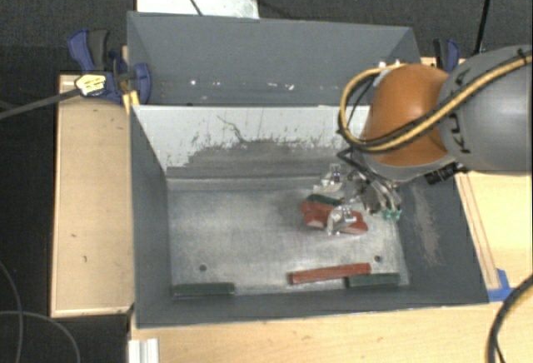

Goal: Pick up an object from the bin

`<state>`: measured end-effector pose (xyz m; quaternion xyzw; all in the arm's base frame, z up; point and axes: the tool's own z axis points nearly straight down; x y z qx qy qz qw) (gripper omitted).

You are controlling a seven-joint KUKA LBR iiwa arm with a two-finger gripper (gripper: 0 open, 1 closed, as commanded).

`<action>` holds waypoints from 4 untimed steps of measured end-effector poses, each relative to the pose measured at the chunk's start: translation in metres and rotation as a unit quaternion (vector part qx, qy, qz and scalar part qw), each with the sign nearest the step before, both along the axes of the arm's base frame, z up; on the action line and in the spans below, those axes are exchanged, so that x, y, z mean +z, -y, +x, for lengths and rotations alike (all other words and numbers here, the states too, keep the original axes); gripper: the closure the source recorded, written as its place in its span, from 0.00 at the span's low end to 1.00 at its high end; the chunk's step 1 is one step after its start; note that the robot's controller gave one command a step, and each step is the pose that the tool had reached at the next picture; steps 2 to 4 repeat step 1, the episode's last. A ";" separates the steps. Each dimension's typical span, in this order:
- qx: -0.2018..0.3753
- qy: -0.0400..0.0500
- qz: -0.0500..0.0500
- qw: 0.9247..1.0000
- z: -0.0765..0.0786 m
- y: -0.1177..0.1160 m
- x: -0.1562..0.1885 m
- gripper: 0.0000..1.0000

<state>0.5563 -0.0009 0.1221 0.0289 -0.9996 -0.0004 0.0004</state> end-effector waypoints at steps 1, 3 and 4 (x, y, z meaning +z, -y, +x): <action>0.000 0.002 0.000 1.000 0.001 0.000 0.013 1.00; 0.000 0.002 0.000 1.000 0.001 0.000 0.013 1.00; 0.000 0.002 0.000 1.000 0.001 0.000 0.013 1.00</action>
Offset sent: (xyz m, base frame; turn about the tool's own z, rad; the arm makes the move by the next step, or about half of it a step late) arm 0.0001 0.0000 0.0183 0.0000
